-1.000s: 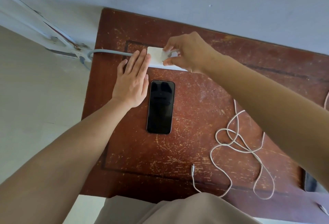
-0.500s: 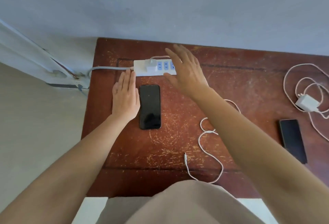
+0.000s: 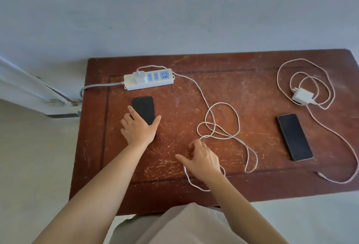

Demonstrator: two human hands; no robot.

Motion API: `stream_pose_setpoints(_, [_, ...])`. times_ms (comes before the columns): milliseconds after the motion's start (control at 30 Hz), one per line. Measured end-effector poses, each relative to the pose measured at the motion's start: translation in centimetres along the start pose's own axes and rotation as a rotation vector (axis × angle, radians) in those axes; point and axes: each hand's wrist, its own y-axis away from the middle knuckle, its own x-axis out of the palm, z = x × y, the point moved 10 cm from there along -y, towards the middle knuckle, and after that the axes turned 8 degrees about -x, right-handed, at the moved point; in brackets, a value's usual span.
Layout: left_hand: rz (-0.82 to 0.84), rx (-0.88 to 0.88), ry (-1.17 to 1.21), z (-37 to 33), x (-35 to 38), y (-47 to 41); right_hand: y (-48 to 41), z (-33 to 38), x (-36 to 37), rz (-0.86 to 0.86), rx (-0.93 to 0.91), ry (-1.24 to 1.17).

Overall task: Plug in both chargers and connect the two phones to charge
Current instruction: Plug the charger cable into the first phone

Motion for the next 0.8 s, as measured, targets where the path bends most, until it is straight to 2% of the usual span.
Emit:
stream_pose_setpoints(133, [-0.026, -0.058, -0.016, -0.8, -0.2, -1.0, 1.5, -0.5, 1.3, 0.086, -0.003, 0.074])
stream_pose_setpoints(267, [-0.042, -0.075, -0.027, -1.3, -0.7, -1.8, 2.1, -0.7, 1.6, 0.076, -0.026, 0.096])
stream_pose_setpoints(500, [0.026, 0.002, -0.16, -2.4, -0.5, -2.2, 1.9, 0.4, 1.7, 0.045, -0.068, -0.038])
stream_pose_setpoints(600, [0.068, 0.028, -0.17, -2.5, -0.4, -2.1, 1.6, 0.7, 1.3, 0.014, 0.024, -0.274])
stream_pose_setpoints(667, [0.117, -0.021, -0.105, -2.1, -0.2, -1.9, 1.3, 0.6, 1.3, 0.013, 0.124, -0.504])
stream_pose_setpoints(733, [0.196, -0.123, 0.08, -1.4, 0.3, -1.5, 1.1, 0.5, 1.2, 0.008, 0.219, -0.695])
stream_pose_setpoints(800, [0.302, -0.235, 0.339, -0.7, 1.2, -0.7, 0.8, 0.8, 0.6, -0.019, 0.231, -0.835])
